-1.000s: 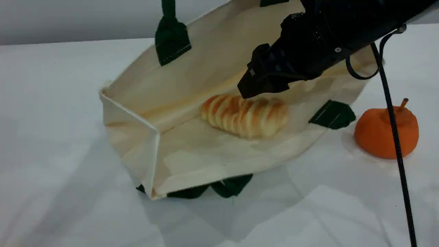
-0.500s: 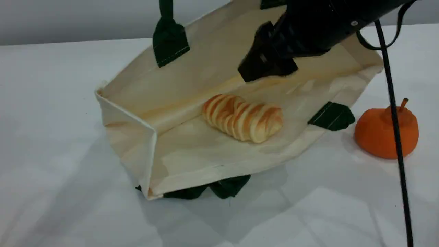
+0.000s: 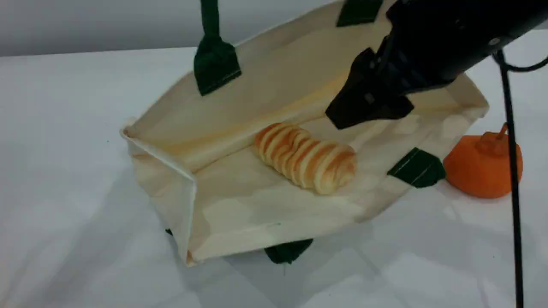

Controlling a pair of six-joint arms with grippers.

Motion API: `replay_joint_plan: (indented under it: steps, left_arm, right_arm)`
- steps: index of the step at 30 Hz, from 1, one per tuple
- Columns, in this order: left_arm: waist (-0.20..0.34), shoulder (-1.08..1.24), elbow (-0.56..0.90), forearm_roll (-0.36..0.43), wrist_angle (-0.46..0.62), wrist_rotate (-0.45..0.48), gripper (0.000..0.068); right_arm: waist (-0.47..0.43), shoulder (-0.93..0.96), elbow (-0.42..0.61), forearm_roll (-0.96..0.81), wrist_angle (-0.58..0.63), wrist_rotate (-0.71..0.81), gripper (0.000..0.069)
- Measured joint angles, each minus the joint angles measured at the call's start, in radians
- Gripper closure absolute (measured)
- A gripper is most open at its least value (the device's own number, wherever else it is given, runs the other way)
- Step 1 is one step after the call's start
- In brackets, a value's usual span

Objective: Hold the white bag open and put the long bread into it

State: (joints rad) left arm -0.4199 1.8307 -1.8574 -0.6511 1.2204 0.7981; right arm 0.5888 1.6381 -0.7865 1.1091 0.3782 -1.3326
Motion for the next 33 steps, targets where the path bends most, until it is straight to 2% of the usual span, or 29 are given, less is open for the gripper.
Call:
replay_joint_plan:
  steps: [6,14,18,25,28,30,33]
  left_arm:
    - [0.000,0.021,0.000,0.037,0.000,0.001,0.0601]
    - [0.000,0.057,0.000,-0.004,0.000,0.001,0.0601]
    - [0.000,0.073,0.000,-0.010,0.000,0.001,0.0601]
    - [0.000,0.084,0.000,-0.010,0.000,-0.002,0.0601]
    - [0.000,0.084,0.000,-0.010,0.000,-0.013,0.0601]
    - [-0.001,0.084,0.000,-0.010,0.000,-0.022,0.0601]
    - [-0.001,0.084,0.000,-0.011,0.000,-0.022,0.0601]
  right_arm:
    - [-0.001,-0.116,0.005,-0.103,0.062,0.110,0.0344]
    - [-0.001,-0.280,0.005,-0.324,0.185,0.307,0.0579]
    - [-0.001,-0.348,0.005,-0.399,0.205,0.383,0.0670]
    - [-0.001,-0.383,0.005,-0.428,0.247,0.443,0.0688]
    - [-0.001,-0.383,0.005,-0.430,0.226,0.443,0.0685]
    - [-0.001,-0.383,0.005,-0.430,0.214,0.442,0.0673]
    - [-0.001,-0.383,0.004,-0.432,0.214,0.441,0.0617]
